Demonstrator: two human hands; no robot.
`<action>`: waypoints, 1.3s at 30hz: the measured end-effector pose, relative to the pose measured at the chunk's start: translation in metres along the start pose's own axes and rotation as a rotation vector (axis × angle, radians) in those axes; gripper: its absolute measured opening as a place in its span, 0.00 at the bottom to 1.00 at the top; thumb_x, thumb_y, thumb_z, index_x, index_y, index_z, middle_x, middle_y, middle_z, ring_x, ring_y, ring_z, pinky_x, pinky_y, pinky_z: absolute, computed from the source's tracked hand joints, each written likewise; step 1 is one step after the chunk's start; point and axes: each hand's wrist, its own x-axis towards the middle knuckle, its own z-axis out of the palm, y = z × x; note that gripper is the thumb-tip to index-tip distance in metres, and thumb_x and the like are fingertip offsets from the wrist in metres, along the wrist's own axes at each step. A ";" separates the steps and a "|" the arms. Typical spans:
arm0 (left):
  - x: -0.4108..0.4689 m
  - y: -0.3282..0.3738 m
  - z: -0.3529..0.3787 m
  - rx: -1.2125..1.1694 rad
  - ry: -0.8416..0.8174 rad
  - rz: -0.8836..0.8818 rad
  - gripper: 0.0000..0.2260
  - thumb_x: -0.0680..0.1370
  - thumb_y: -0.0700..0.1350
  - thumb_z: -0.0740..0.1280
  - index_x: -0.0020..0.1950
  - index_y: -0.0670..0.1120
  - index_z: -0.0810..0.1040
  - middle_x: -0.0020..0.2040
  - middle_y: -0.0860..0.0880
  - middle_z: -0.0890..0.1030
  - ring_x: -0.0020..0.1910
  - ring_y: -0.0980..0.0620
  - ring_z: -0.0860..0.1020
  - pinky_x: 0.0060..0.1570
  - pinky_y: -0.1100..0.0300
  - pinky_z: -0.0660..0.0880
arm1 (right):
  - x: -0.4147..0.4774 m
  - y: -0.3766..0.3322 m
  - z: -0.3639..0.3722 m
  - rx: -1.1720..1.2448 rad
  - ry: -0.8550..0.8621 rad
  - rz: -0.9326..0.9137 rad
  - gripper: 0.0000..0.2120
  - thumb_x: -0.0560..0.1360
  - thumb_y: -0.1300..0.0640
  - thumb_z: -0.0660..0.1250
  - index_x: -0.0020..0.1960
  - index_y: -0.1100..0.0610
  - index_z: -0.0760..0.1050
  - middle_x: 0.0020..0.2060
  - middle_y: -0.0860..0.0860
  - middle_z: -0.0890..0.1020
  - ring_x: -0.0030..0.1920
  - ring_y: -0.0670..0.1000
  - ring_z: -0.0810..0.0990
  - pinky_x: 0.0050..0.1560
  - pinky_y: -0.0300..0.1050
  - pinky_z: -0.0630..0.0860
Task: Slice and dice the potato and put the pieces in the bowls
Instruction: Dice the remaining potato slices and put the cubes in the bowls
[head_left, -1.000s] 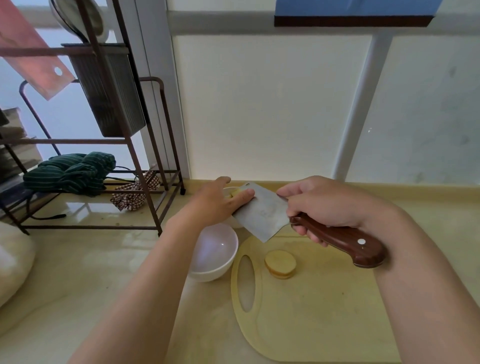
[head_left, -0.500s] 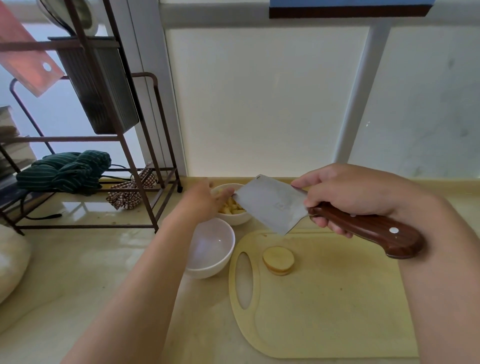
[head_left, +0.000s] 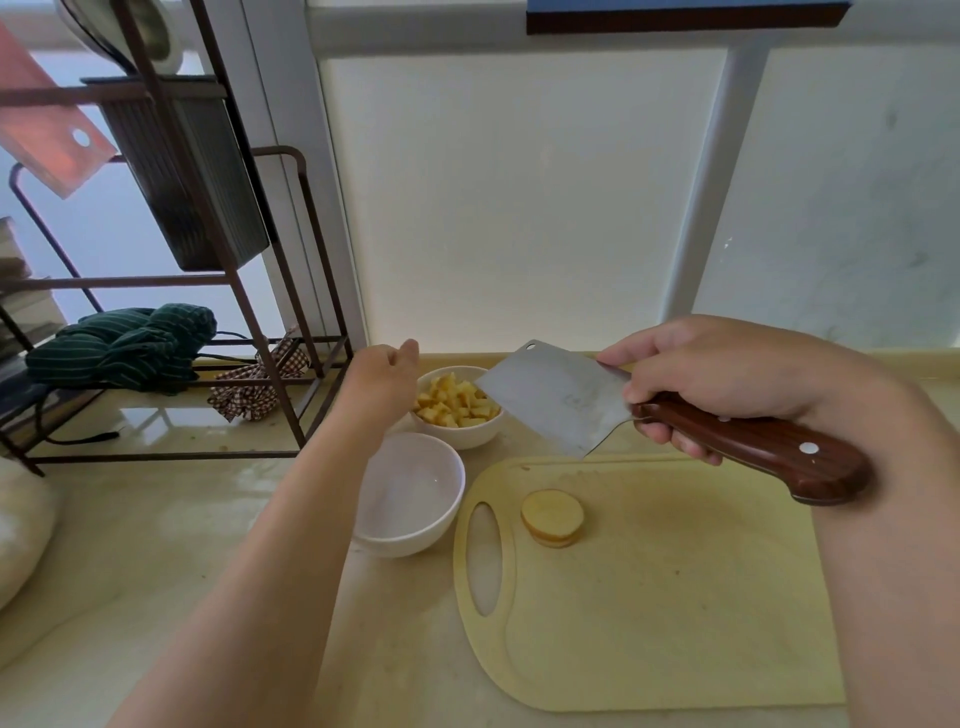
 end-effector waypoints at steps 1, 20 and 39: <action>-0.001 0.001 -0.001 -0.028 0.010 -0.014 0.16 0.83 0.54 0.56 0.47 0.45 0.77 0.51 0.41 0.81 0.48 0.45 0.79 0.49 0.50 0.77 | 0.000 0.000 0.000 -0.004 0.000 0.000 0.14 0.81 0.67 0.60 0.49 0.49 0.77 0.26 0.55 0.76 0.22 0.52 0.70 0.23 0.40 0.68; 0.001 0.002 -0.022 0.290 -0.150 0.053 0.02 0.75 0.41 0.69 0.44 0.46 0.81 0.44 0.47 0.81 0.46 0.48 0.79 0.51 0.51 0.79 | 0.005 0.006 -0.006 0.039 0.029 0.026 0.14 0.82 0.65 0.60 0.55 0.45 0.73 0.25 0.55 0.80 0.21 0.51 0.71 0.25 0.41 0.68; 0.000 -0.001 -0.001 0.360 -0.186 0.366 0.08 0.77 0.40 0.70 0.54 0.49 0.84 0.49 0.54 0.84 0.45 0.60 0.80 0.44 0.69 0.74 | 0.009 0.007 -0.002 -0.011 0.038 0.042 0.12 0.81 0.65 0.61 0.57 0.52 0.77 0.26 0.53 0.79 0.22 0.52 0.72 0.26 0.42 0.69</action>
